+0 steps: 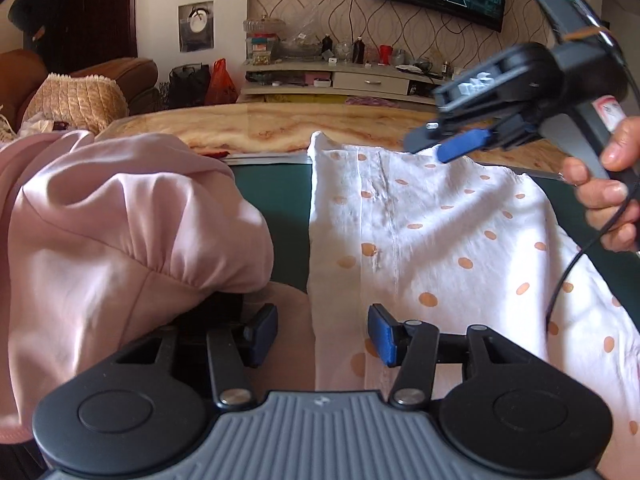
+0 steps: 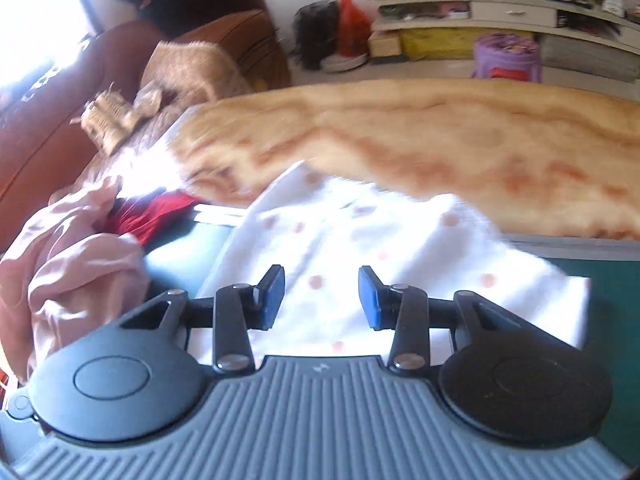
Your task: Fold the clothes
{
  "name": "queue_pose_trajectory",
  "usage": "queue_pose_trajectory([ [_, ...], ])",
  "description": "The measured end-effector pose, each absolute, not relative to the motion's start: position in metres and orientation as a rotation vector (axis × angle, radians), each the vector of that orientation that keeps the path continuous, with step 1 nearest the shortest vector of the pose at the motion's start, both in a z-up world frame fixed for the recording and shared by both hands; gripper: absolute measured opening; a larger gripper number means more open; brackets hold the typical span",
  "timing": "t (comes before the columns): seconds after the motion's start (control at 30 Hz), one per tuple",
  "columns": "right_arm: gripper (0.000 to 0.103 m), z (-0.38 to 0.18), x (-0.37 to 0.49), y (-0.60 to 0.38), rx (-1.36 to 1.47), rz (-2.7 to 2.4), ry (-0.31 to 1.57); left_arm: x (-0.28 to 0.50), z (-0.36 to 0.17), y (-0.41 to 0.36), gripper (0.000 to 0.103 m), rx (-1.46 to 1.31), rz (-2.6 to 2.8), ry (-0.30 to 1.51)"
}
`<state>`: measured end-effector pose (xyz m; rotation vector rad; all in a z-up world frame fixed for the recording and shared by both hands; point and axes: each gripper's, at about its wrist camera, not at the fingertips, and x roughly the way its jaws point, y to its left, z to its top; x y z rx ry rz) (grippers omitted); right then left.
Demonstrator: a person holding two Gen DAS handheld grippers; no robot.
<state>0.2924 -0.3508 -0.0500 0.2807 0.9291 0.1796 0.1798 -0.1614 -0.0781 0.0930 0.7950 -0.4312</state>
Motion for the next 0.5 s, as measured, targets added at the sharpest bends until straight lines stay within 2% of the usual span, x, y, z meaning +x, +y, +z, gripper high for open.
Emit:
queue_pose_trajectory([
  [0.17, 0.049, -0.055, 0.341, -0.272, 0.196, 0.083, 1.012, 0.163, -0.074, -0.156, 0.056, 0.059, -0.448, 0.812],
  [0.33, 0.048, -0.073, 0.353, -0.241, 0.14, 0.028, 1.003, 0.148, -0.068, -0.142, 0.056, 0.018, -0.458, 0.822],
  [0.37, 0.036, -0.074, 0.352, -0.237, 0.1, 0.017, 0.997, 0.146, -0.067, -0.138, 0.056, 0.017, -0.458, 0.822],
  [0.43, 0.002, -0.075, 0.349, -0.239, 0.061, 0.005, 0.997, 0.144, -0.065, -0.132, 0.056, 0.016, -0.457, 0.822],
  [0.5, 0.002, -0.067, 0.338, -0.259, 0.096, 0.016, 0.981, 0.145, -0.061, -0.123, 0.056, 0.013, -0.452, 0.815],
])
